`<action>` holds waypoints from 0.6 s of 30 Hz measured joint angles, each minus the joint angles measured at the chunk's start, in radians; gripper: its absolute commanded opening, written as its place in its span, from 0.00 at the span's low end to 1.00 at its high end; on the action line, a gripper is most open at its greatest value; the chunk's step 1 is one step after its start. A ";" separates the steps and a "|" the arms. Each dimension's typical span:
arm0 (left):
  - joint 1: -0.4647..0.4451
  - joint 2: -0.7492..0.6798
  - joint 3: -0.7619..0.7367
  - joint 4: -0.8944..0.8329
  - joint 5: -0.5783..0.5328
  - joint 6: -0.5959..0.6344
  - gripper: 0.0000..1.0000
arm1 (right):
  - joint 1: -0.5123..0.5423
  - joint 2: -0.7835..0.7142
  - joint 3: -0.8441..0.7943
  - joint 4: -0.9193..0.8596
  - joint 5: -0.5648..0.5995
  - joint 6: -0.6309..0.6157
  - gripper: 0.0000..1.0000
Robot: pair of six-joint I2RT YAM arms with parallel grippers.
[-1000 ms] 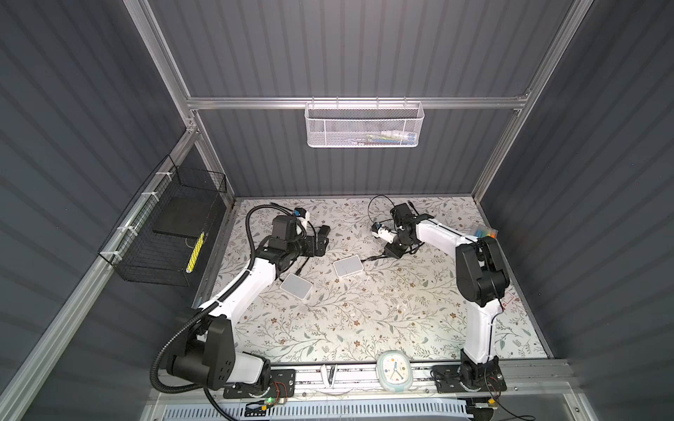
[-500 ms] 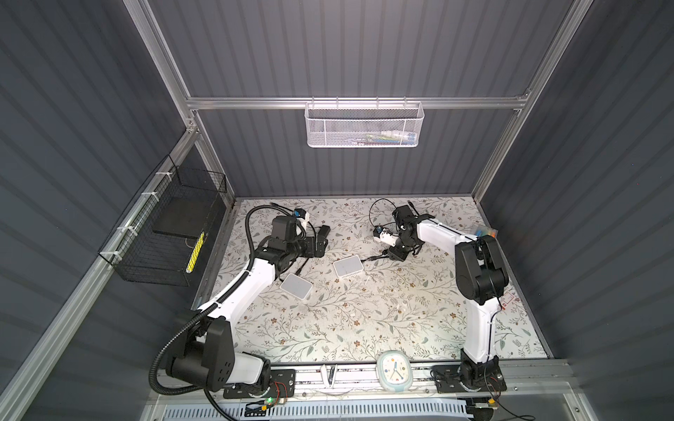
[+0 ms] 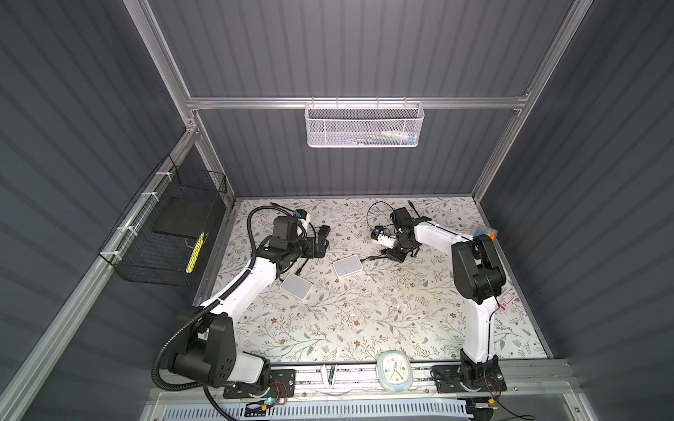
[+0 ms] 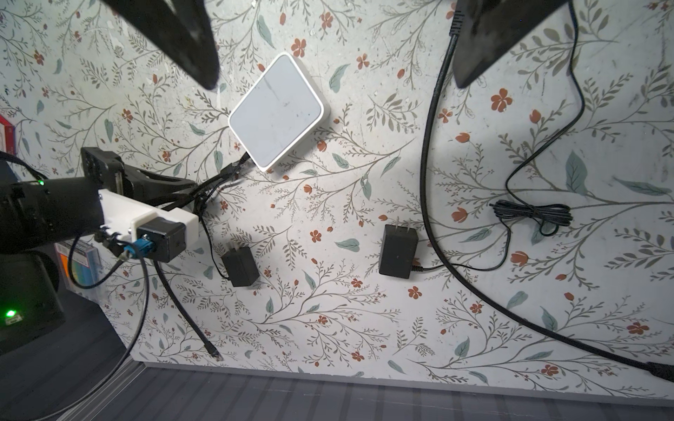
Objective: Insert the plug into the switch port
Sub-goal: 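Lower the right gripper and grasp the ethernet cable behind its plug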
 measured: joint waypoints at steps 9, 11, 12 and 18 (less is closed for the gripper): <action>0.000 -0.021 -0.005 0.001 0.003 0.003 1.00 | 0.052 -0.089 -0.123 -0.034 0.005 0.014 0.17; 0.000 -0.031 -0.013 0.007 0.004 0.003 1.00 | 0.063 -0.129 -0.179 -0.072 0.006 0.028 0.16; 0.000 -0.032 -0.018 0.009 0.005 0.003 1.00 | 0.066 -0.144 -0.200 -0.088 0.008 0.034 0.16; 0.000 -0.031 -0.036 0.013 0.026 0.002 1.00 | 0.068 -0.249 -0.303 -0.144 0.047 0.072 0.28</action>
